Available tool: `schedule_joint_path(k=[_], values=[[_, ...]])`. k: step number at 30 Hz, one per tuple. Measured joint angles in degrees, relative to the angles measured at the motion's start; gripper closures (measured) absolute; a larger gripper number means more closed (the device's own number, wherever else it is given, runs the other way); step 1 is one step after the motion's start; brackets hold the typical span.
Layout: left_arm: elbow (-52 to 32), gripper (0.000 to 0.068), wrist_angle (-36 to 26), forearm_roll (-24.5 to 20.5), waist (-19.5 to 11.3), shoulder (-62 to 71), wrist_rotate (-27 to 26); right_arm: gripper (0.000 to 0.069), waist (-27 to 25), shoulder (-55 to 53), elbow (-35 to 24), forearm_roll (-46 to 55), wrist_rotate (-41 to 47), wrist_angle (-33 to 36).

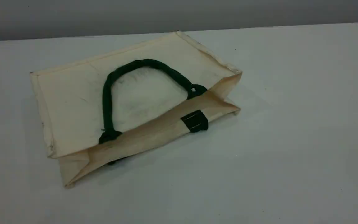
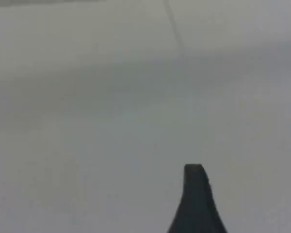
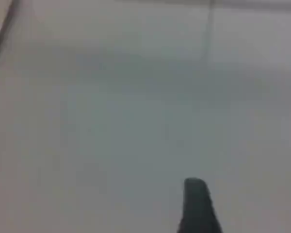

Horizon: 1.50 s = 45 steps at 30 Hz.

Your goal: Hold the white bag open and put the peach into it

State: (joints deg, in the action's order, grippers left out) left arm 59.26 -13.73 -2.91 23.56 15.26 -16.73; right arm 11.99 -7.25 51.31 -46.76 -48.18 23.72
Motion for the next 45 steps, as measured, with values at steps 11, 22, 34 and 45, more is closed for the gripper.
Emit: schedule_joint_path(k=[11,22,34,45], values=[[-3.8,0.0212,-7.1,0.1,0.0,0.6,5.1,0.0286,0.0,-0.3,-11.7,-3.5,1.6,-5.3],[-20.8,0.0212,1.7,0.3,0.0,8.2,14.7,0.0286,0.0,-0.3,-30.6,-12.1,1.2,-12.8],[-38.4,0.0212,13.4,3.3,0.0,8.1,26.7,0.0286,0.0,-0.3,-38.4,-13.9,1.2,-15.3],[-50.3,0.0212,18.9,2.9,0.0,8.1,29.0,0.0286,0.0,-0.3,-47.6,-16.4,-1.2,-21.9]])
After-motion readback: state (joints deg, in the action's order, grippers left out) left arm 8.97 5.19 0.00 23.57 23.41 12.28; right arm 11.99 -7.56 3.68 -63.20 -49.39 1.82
